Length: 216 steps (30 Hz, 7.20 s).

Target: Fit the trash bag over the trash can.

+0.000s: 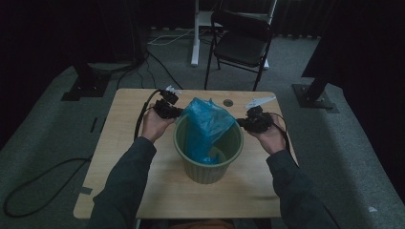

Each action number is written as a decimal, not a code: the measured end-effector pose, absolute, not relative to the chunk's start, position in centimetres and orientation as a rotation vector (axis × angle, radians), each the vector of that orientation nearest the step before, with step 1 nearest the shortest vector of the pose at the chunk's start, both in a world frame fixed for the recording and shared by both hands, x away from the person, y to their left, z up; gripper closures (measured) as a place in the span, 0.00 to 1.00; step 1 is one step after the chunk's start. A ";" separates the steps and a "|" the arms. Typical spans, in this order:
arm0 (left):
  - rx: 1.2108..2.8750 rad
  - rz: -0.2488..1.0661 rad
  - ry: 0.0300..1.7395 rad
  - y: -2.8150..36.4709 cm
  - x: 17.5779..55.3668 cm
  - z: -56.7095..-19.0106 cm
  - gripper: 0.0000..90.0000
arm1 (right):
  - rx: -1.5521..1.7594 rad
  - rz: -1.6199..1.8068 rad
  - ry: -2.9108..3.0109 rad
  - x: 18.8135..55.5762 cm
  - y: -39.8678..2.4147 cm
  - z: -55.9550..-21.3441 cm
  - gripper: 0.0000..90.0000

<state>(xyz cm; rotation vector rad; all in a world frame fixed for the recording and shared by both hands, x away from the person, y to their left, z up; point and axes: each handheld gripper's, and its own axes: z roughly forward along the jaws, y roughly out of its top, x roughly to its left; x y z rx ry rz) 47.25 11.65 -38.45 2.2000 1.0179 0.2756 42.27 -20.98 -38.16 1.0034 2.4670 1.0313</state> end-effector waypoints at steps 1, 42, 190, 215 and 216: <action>2.202 0.275 1.018 11.6 47.2 -38.5 0.99 | 1.003 1.031 2.467 42.3 -21.0 -38.2 0.99; 1.950 0.319 0.825 10.3 43.8 -31.0 0.52 | 0.986 1.047 2.448 41.9 -21.0 -37.7 0.99; 2.108 0.617 0.857 17.5 38.9 -37.9 1.00 | 0.565 1.262 2.545 36.7 -27.1 -35.9 1.00; 1.993 0.462 0.707 17.0 37.8 -33.9 0.54 | 0.553 1.297 2.516 36.8 -26.1 -35.4 0.99; 1.992 0.461 0.700 16.9 37.8 -33.7 0.54 | 0.550 1.299 2.516 36.8 -26.1 -35.4 0.99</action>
